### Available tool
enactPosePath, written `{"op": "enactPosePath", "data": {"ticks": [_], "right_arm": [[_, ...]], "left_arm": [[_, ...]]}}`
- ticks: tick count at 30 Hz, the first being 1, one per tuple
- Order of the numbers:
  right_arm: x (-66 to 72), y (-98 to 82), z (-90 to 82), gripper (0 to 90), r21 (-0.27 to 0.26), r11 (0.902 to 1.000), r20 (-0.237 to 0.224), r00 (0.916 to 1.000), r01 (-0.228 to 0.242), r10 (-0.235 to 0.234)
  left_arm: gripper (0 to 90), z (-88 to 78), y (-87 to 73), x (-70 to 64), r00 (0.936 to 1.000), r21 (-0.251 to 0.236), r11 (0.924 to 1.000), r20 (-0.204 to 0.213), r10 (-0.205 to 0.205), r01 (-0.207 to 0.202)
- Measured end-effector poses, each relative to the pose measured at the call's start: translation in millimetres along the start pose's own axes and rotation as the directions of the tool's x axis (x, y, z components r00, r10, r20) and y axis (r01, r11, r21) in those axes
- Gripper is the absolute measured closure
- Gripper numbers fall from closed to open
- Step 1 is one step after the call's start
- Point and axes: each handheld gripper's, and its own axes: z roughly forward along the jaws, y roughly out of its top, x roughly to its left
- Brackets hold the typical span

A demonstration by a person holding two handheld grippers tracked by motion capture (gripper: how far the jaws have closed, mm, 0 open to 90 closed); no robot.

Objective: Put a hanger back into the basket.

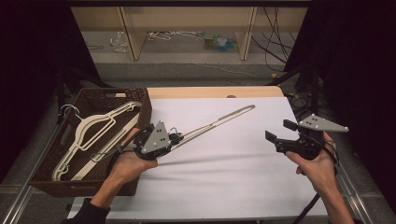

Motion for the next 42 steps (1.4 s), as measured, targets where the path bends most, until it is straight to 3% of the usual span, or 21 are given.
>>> {"op": "enactPosePath", "data": {"ticks": [3, 6, 11, 13, 15, 16, 18, 20, 22, 24, 27, 28, 29, 31, 32, 34, 35, 36, 37, 41, 42], "right_arm": [[6.6, -5.1, 0.0, 19.6, 0.006, 0.9999, -0.008, 0.9999, 0.011, -0.011], [13.6, -10.3, 3.6, 19.8, -0.003, 0.9993, -0.013, 0.9992, 0.038, -0.038], [22.1, -18.4, 9.6, 20.4, 0.010, 0.9982, -0.039, 0.9975, 0.058, -0.058], [24.1, -22.1, 10.5, 20.6, 0.017, 0.9977, -0.039, 0.9971, 0.066, -0.065], [27.7, -27.8, 11.5, 20.7, 0.035, 0.9979, -0.064, 0.9966, 0.054, -0.052], [28.4, -31.7, 13.2, 20.7, 0.016, 0.9971, -0.058, 0.9956, 0.075, -0.074], [31.0, -35.9, 12.6, 20.6, 0.030, 0.9967, -0.063, 0.9953, 0.075, -0.073], [33.1, -40.4, 12.8, 20.6, 0.028, 0.9963, -0.064, 0.9948, 0.081, -0.079], [33.9, -42.2, 11.6, 20.6, 0.041, 0.9958, -0.074, 0.9942, 0.082, -0.078], [34.0, -44.3, 13.2, 20.6, 0.026, 0.9961, -0.080, 0.9934, 0.085, -0.082], [34.3, -45.4, 12.7, 20.7, 0.032, 0.9959, -0.079, 0.9935, 0.085, -0.082], [33.6, -45.5, 10.9, 20.7, 0.049, 0.9945, -0.075, 0.9933, 0.093, -0.089], [33.6, -46.2, 11.3, 20.7, 0.046, 0.9948, -0.075, 0.9933, 0.091, -0.087], [34.9, -49.3, 11.7, 21.2, 0.072, 0.9928, -0.087, 0.9922, 0.096, -0.089], [34.9, -49.3, 11.7, 21.2, 0.072, 0.9928, -0.087, 0.9922, 0.096, -0.089], [36.0, -50.6, 12.3, 21.2, 0.080, 0.9913, -0.090, 0.9912, 0.104, -0.097], [37.1, -51.2, 13.2, 21.2, 0.080, 0.9910, -0.094, 0.9905, 0.107, -0.100], [38.7, -51.1, 13.1, 21.3, 0.083, 0.9900, -0.098, 0.9895, 0.114, -0.106], [38.7, -51.1, 13.1, 21.3, 0.083, 0.9900, -0.098, 0.9895, 0.114, -0.106], [40.0, -50.3, 11.1, 21.3, 0.098, 0.9876, -0.102, 0.9884, 0.123, -0.113], [40.1, -51.1, 12.3, 21.3, 0.083, 0.9895, -0.106, 0.9882, 0.119, -0.110]], "left_arm": [[85.7, -8.3, 0.5, 8.1, 0.9969, -0.029, 0.9965, 0.010, -0.078, 0.078], [85.7, -16.4, 2.2, 16.7, 0.9881, -0.067, 0.9858, 0.010, -0.153, 0.154], [85.7, -35.9, 3.5, 36.1, 0.9622, -0.129, 0.9536, 0.017, -0.272, 0.272], [85.7, -45.0, 3.5, 47.5, 0.9461, -0.148, 0.9347, 0.028, -0.323, 0.323], [85.7, -52.4, 3.3, 57.9, 0.9314, -0.160, 0.9181, 0.027, -0.363, 0.362], [85.7, -56.5, 3.4, 62.8, 0.9269, -0.167, 0.9125, 0.026, -0.374, 0.373], [85.6, -64.7, 3.9, 70.7, 0.9164, -0.181, 0.8996, 0.025, -0.399, 0.397], [85.6, -75.4, 4.5, 79.6, 0.8943, -0.218, 0.8686, 0.056, -0.444, 0.445], [85.7, -88.2, 6.0, 90.7, 0.8637, -0.268, 0.8227, 0.099, -0.494, 0.501], [85.7, -98.2, 8.3, 98.6, 0.8490, -0.292, 0.7999, 0.109, -0.517, 0.525], [85.6, -118.9, 11.8, 111.5, 0.8449, -0.308, 0.7935, 0.075, -0.530, 0.525], [85.6, -123.7, 11.4, 114.6, 0.8488, -0.309, 0.7977, 0.068, -0.524, 0.518], [85.7, -129.7, 11.0, 117.0, 0.8416, -0.310, 0.7912, 0.062, -0.537, 0.527], [85.7, -142.1, 8.9, 122.9, 0.8485, -0.314, 0.8010, 0.029, -0.528, 0.509], [85.7, -145.6, 8.2, 123.5, 0.8418, -0.313, 0.7961, 0.022, -0.539, 0.518], [85.6, -154.6, 3.6, 128.3, 0.8425, -0.309, 0.8023, -0.006, -0.539, 0.511], [85.6, -156.8, 1.3, 130.0, 0.8387, -0.310, 0.7993, -0.011, -0.544, 0.515], [85.7, -159.4, -2.3, 133.6, 0.8455, -0.307, 0.8093, -0.026, -0.533, 0.501], [85.7, -161.6, -7.1, 136.0, 0.8369, -0.301, 0.8039, -0.033, -0.546, 0.513], [85.6, -164.8, -24.6, 143.6, 0.8394, -0.281, 0.8174, -0.067, -0.539, 0.503], [85.6, -166.0, -29.0, 141.6, 0.8153, -0.266, 0.7986, -0.071, -0.575, 0.540]]}}
